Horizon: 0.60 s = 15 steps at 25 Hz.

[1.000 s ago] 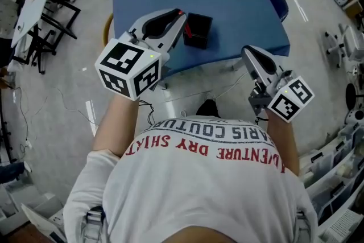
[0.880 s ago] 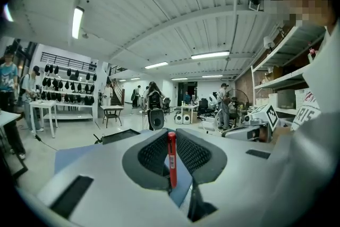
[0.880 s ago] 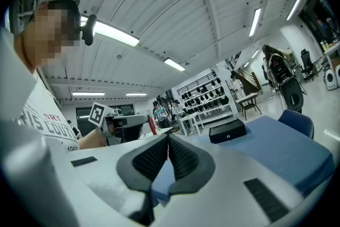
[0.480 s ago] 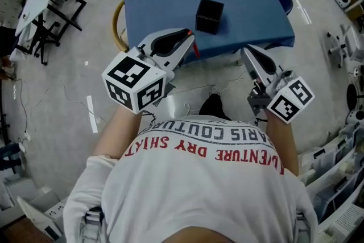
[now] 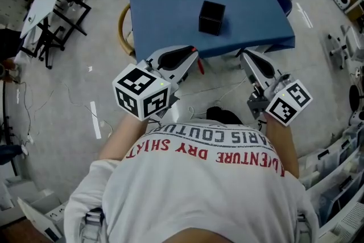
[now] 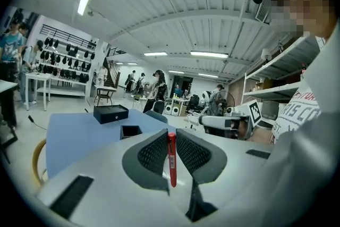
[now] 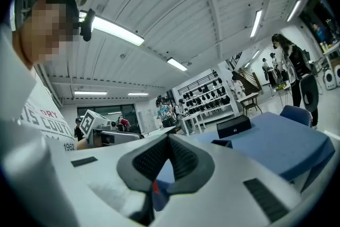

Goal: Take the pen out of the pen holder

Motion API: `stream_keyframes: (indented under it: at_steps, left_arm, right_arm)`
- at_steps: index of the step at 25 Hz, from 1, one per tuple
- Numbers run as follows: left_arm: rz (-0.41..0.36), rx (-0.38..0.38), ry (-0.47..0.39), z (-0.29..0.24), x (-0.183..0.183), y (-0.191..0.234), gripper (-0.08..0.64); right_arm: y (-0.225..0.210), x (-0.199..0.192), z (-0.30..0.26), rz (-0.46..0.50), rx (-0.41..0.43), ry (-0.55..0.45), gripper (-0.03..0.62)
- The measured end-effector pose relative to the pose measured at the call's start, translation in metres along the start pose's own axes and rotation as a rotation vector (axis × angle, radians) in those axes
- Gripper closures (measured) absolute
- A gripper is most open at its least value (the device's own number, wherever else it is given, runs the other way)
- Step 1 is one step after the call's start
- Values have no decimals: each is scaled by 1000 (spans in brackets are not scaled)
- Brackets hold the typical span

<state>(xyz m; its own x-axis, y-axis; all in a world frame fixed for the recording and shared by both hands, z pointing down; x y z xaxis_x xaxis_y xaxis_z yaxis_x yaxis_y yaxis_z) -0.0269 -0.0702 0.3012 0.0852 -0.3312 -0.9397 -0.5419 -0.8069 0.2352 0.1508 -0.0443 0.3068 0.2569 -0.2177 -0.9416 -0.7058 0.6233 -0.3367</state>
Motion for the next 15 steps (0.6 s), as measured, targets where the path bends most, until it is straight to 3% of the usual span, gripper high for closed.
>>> stream_keyframes:
  at_steps: [15]
  left_arm:
    - [50, 20, 5, -37, 16, -3, 492]
  right_arm:
    - [-38, 15, 1, -9, 27, 53, 569]
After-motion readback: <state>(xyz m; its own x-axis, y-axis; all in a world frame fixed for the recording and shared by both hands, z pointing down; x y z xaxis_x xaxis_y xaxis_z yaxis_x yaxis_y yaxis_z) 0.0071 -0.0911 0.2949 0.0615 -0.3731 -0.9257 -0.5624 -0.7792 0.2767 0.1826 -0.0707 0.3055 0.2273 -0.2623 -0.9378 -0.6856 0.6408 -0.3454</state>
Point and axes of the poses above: the fingertips, and each gripper's own axes: z backward along the fingers, y to its left, x out of its top, the point moved 4 cm from there along z, backward along the fingers, and after that the axes turned 2 degrees about -y, right-handed, at the moved point
